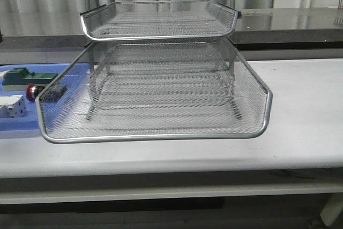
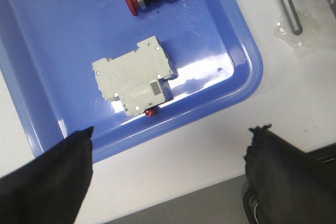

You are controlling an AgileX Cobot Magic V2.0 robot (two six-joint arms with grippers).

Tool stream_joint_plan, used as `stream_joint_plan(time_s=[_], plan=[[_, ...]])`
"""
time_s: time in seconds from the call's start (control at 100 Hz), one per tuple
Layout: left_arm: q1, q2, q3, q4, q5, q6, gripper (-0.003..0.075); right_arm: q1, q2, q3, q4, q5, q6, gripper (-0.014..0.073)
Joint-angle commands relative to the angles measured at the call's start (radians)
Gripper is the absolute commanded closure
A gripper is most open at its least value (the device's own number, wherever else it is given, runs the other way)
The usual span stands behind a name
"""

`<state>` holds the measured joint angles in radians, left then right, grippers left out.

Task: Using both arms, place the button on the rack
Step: 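Lower the left gripper into the blue tray and grasp the red push button, then lift the red push button out of the blue tray with the left gripper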

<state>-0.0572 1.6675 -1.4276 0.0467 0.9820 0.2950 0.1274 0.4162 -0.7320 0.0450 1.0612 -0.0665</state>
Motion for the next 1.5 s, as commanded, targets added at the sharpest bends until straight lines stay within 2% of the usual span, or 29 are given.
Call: stream_joint_plan(time_s=[0.0,0.21,0.31,0.4,0.82,0.97,1.15,1.49], plan=[[-0.001,-0.041,-0.032,-0.013,-0.029,0.002,0.0113,-0.004,0.007,-0.033,-0.008,-0.056,-0.002,0.0661],[-0.001,-0.038,-0.032,-0.054,-0.107,0.002,0.0112,-0.004,0.007,-0.033,-0.008,-0.056,-0.002,0.0661],[-0.001,-0.034,-0.035,-0.047,-0.230,0.073,0.0112,-0.004,0.007,-0.033,-0.008,-0.056,-0.002,0.0661],[-0.001,-0.019,-0.062,-0.061,-0.272,0.127,0.0112,-0.004,0.007,-0.033,-0.008,-0.056,-0.002,0.0661],[-0.001,0.281,-0.462,-0.080,0.014,0.358,0.0112,-0.004,0.007,-0.033,-0.008,-0.056,-0.002,0.0661],[-0.008,0.385,-0.581,-0.081,0.094,0.509,0.0112,-0.004,0.007,-0.033,-0.008,-0.056,-0.002,0.0661],[-0.014,0.480,-0.648,-0.088,0.102,0.562,0.0112,-0.004,0.007,-0.033,-0.008,-0.056,-0.002,0.0661],[-0.016,0.571,-0.651,-0.096,0.049,0.624,0.0112,-0.004,0.007,-0.033,-0.008,-0.056,-0.002,0.0661]])
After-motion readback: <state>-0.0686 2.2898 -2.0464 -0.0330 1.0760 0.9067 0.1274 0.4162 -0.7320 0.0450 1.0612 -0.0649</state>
